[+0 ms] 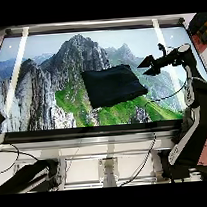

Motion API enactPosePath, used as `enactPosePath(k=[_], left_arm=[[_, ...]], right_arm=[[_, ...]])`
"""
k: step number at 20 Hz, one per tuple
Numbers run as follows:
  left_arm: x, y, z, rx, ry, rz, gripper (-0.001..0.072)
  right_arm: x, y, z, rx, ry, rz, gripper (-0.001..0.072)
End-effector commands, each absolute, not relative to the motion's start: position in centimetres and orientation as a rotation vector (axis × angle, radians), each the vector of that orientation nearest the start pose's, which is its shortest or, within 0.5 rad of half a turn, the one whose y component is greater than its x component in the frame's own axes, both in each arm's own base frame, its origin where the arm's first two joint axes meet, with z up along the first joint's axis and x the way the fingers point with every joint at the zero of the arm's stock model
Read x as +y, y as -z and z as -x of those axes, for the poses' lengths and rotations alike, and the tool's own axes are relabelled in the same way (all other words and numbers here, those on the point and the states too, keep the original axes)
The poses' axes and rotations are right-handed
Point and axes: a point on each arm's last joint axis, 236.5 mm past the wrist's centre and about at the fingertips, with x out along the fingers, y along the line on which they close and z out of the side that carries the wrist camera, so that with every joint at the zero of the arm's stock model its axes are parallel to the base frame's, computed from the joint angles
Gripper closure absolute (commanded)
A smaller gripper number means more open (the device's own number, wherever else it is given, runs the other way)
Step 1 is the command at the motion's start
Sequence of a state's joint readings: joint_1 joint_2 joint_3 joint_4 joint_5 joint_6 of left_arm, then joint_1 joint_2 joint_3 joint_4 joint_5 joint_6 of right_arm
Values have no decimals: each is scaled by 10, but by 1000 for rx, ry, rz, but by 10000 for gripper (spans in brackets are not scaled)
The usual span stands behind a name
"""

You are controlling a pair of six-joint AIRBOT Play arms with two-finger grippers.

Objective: Fold the clothes and pants, and hang the long-sleeved shirts on hangers.

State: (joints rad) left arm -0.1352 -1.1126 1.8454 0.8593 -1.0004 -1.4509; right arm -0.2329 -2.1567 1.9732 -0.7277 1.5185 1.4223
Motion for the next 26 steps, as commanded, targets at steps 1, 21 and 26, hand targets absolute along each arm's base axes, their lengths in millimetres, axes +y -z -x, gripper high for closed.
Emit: enactPosePath(k=[1, 21, 26], left_arm=[[-178, -447, -356, 226, 691, 320, 331], [-178, -446, -357, 227, 690, 321, 334], [-178, -446, -357, 227, 691, 321, 334]], right_arm=[[75, 83, -508, 1507, -543, -797, -2], [66, 83, -469, 1693, -506, -694, 699], [-120, 25, -454, 1496, -124, -789, 700]])
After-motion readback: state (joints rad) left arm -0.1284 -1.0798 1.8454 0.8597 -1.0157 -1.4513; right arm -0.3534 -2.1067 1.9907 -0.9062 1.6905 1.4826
